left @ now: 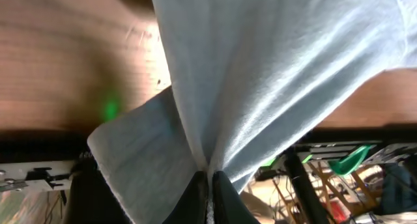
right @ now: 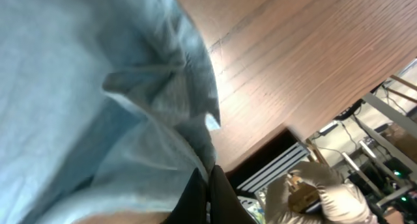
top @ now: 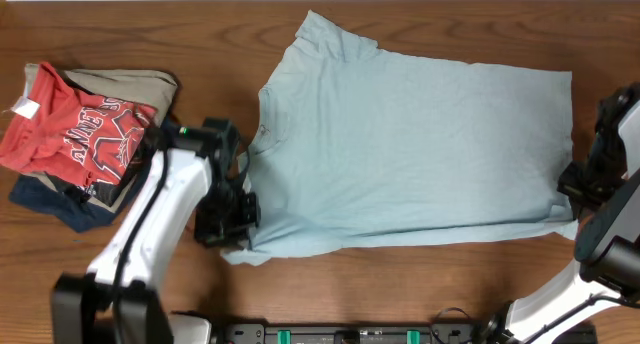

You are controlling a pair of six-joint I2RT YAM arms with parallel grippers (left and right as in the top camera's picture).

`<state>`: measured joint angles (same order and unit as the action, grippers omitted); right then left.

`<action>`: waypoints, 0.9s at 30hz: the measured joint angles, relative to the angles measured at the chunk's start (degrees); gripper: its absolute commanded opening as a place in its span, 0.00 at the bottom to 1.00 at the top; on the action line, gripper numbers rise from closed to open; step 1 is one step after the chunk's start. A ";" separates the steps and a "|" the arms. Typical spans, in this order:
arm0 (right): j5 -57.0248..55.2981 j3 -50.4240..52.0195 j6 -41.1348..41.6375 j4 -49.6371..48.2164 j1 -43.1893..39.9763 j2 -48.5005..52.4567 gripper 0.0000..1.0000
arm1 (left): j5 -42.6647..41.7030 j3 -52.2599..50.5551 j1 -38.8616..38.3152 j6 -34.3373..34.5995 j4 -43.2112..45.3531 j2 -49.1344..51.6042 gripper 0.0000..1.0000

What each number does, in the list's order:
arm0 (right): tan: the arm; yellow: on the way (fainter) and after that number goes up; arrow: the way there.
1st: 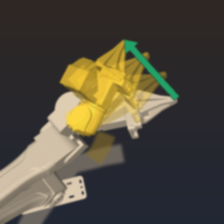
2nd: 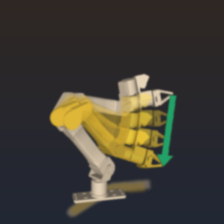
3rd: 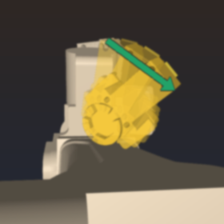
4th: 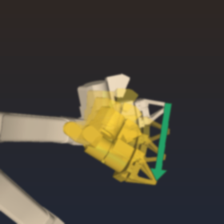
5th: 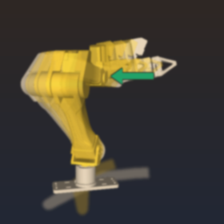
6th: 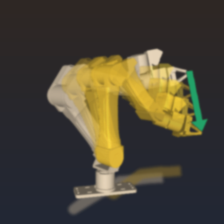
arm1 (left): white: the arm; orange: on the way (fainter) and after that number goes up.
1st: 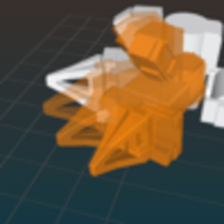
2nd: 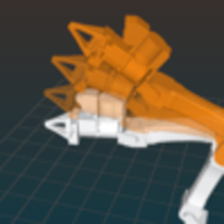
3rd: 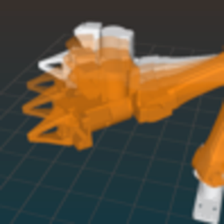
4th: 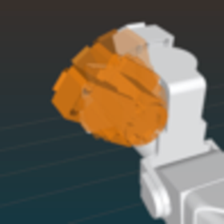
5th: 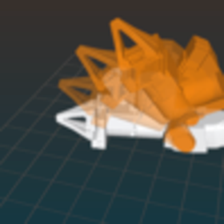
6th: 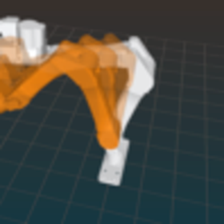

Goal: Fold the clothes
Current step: 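Lay the stretched T-shirt flat on the table with both grippers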

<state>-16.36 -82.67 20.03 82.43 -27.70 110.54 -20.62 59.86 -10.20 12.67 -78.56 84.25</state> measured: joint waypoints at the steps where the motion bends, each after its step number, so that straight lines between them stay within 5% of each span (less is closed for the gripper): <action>1: 0.13 0.07 0.02 -0.44 0.00 -0.57 0.01 | 0.00 -0.59 0.00 0.02 0.20 -1.51 0.06; 11: 6.12 0.15 -1.07 -11.06 0.00 -5.07 0.01 | 0.00 -1.14 -0.02 3.61 22.75 -7.58 0.06; 27: 11.32 0.26 -2.49 -26.64 0.00 -5.07 0.01 | -0.02 -1.11 -0.04 11.17 54.75 3.37 0.06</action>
<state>-5.04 -82.41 17.54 55.79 -27.70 105.47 -20.64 58.74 -10.24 23.83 -23.81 87.61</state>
